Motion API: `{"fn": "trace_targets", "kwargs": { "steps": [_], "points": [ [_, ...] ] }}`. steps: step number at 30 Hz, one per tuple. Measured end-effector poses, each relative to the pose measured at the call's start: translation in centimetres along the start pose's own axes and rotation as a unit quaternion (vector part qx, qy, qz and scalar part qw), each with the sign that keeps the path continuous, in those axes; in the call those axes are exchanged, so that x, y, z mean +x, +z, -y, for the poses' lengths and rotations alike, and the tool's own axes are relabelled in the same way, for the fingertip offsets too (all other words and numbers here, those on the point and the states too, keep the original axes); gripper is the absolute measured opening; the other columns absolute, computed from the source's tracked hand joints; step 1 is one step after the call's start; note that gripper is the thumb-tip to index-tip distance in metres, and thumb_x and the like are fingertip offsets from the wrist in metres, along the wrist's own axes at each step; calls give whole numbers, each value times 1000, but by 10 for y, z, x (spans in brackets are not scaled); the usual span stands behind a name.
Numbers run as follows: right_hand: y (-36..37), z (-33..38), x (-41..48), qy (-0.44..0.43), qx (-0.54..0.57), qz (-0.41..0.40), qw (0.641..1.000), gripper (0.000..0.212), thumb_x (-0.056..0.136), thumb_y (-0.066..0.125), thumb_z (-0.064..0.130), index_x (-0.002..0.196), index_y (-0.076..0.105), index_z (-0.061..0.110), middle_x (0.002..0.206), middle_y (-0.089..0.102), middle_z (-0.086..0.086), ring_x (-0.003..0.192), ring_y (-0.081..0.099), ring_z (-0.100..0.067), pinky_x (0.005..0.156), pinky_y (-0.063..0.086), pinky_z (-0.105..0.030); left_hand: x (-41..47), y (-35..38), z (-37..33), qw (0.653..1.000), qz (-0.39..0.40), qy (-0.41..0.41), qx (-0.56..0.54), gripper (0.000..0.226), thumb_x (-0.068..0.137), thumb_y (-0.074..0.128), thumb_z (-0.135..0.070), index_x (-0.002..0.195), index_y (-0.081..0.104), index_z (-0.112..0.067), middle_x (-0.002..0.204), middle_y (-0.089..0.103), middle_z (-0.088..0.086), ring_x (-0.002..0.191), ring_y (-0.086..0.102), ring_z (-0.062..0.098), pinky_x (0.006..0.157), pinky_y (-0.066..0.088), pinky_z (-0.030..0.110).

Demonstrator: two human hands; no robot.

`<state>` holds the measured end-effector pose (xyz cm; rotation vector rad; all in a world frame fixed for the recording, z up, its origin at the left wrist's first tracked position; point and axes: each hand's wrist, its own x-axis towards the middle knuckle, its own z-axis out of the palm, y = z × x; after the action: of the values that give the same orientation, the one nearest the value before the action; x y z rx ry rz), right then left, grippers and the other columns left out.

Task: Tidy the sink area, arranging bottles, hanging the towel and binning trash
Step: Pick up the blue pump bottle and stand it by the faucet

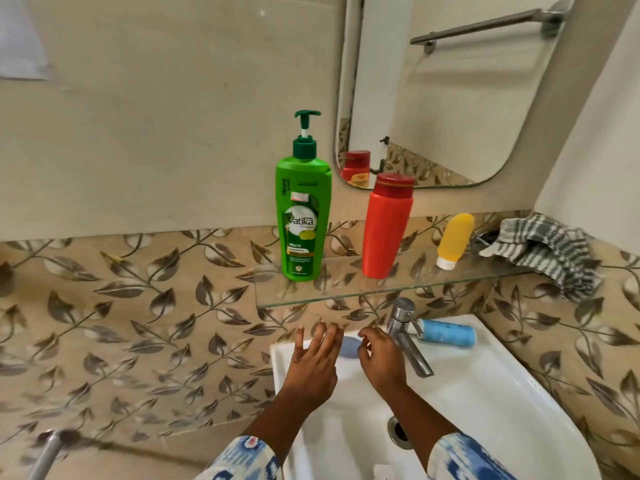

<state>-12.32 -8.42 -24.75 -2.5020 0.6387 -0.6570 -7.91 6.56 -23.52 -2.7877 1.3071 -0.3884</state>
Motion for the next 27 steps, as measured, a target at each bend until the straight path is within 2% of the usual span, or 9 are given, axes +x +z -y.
{"fn": "trace_targets", "kwargs": {
  "steps": [5, 9, 11, 13, 14, 17, 18, 21, 27],
  "points": [
    [29, -1, 18, 5, -89, 150, 985, 36, 90, 48, 18, 126, 54, 16, 129, 58, -8, 119, 52, -26, 94, 46, -31, 4, 6, 13, 999, 35, -26, 24, 81, 39, 80, -42, 115, 69, -17, 120, 69, 1, 112, 64, 21, 110, 5, 49],
    [42, -11, 25, -34, -177, 188, 965, 43, 92, 44, 19, 135, 43, 22, 137, 52, -2, 125, 44, -24, 98, 42, -30, 8, 11, 16, 998, 45, -38, 0, 82, 41, 78, -50, 118, 67, -22, 121, 68, -3, 114, 63, 18, 98, 46, 46],
    [46, -16, 28, -68, -231, 213, 947, 47, 92, 44, 19, 138, 37, 24, 139, 48, -2, 125, 42, -26, 98, 41, -33, 11, 16, 16, 996, 78, -47, -5, 82, 62, 70, -48, 136, 50, -18, 140, 53, 2, 131, 47, 24, 106, 35, 52],
    [47, -18, 29, -93, -273, 223, 931, 47, 92, 43, 20, 138, 34, 25, 138, 48, -4, 125, 41, -27, 97, 39, -36, 12, 23, 17, 996, 80, -36, -7, 76, 87, 48, -35, 150, 12, -13, 159, 15, 8, 146, 11, 30, 113, -5, 57],
    [46, -19, 30, -101, -283, 222, 928, 45, 93, 42, 21, 137, 35, 25, 136, 49, -5, 124, 41, -27, 98, 37, -38, 14, 26, 18, 996, 83, -36, -16, 73, 91, 42, -31, 150, 4, -13, 161, 6, 8, 147, 2, 30, 111, -13, 56],
    [43, -22, 33, -126, -294, 223, 921, 43, 91, 43, 24, 134, 38, 24, 131, 50, -8, 121, 43, -29, 99, 34, -39, 15, 20, 18, 996, 65, -67, -14, 72, 80, 54, -43, 145, 34, -18, 152, 36, 2, 142, 29, 24, 114, 19, 54],
    [41, -22, 34, -130, -294, 219, 921, 42, 91, 43, 25, 133, 40, 23, 130, 51, -9, 119, 44, -29, 99, 35, -39, 15, 22, 17, 996, 56, -68, -11, 72, 80, 55, -44, 144, 35, -18, 152, 37, 1, 142, 29, 24, 113, 21, 54],
    [37, -22, 37, -121, -284, 215, 927, 40, 91, 42, 25, 132, 41, 23, 128, 52, -8, 119, 47, -29, 98, 36, -39, 19, 38, 19, 993, 87, -59, -50, 70, 93, 38, -31, 150, 3, -13, 161, 3, 7, 147, -3, 28, 114, -10, 55],
    [36, -29, 37, -114, -253, 235, 932, 35, 94, 41, 27, 129, 43, 25, 129, 54, -4, 121, 43, -25, 99, 34, -37, 17, 51, 14, 987, 107, -87, -86, 68, 93, 36, -35, 150, 4, -15, 161, 0, 7, 147, -7, 27, 113, -12, 56]
  ]
}}
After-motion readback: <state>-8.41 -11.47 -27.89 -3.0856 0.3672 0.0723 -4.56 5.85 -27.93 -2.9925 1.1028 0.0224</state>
